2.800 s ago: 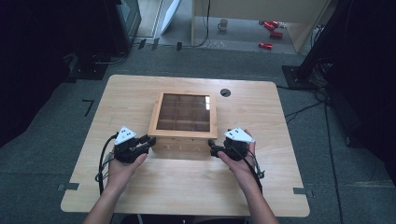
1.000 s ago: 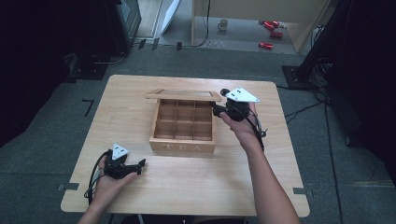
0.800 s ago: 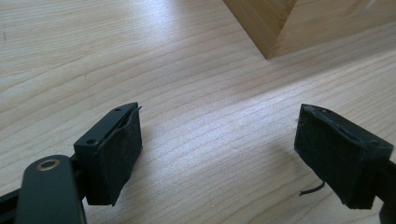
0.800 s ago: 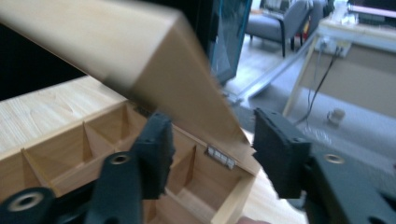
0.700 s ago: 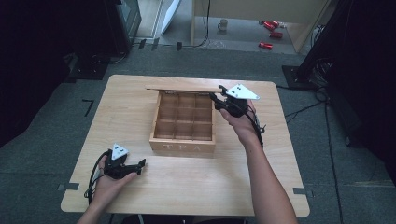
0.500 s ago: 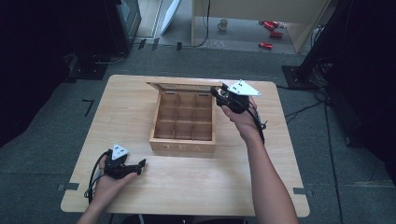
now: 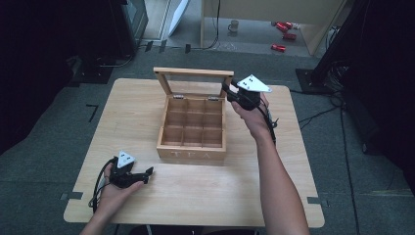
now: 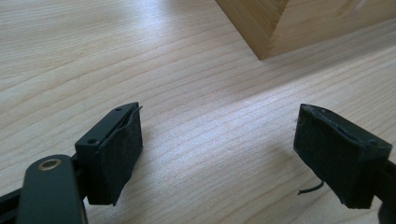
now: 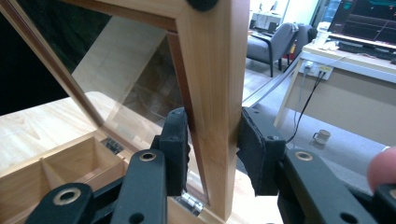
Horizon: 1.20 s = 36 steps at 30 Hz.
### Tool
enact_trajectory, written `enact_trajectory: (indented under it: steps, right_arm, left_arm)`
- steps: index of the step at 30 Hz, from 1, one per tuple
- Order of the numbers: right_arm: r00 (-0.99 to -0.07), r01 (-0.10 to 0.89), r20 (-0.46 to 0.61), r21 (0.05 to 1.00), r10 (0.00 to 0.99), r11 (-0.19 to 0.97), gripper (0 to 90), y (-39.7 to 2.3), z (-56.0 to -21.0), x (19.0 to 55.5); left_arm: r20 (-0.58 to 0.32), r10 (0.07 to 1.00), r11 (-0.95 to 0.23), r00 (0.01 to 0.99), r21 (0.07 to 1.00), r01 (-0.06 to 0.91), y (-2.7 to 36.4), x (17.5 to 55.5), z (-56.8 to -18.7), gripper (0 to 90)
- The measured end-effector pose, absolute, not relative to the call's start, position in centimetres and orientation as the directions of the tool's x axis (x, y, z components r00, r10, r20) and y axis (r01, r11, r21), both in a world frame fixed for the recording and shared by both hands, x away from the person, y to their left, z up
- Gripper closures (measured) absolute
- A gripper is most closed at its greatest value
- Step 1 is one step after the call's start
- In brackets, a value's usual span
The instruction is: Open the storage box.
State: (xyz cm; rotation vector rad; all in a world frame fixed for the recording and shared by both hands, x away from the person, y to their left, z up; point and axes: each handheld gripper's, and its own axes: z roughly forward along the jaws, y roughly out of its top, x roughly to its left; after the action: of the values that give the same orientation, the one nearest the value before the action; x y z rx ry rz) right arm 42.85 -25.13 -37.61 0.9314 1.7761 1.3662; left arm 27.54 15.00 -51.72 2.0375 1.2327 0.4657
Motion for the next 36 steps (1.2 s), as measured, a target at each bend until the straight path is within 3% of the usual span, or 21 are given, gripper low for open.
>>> enact_trajectory:
  steps: [19,36]
  right_arm:
    - [-0.446,0.149,-0.043,0.981,0.894,0.122,66.8,-24.8,-36.9,45.7]
    - [-0.472,0.161,0.042,0.986,0.880,0.039,65.4,-25.4,-37.4,46.3]
  left_arm:
    - [-0.055,0.869,-0.305,0.492,0.724,0.619,15.0,27.5,-51.7,16.3]
    - [-0.054,0.867,-0.309,0.496,0.724,0.617,14.9,27.5,-51.7,16.4]
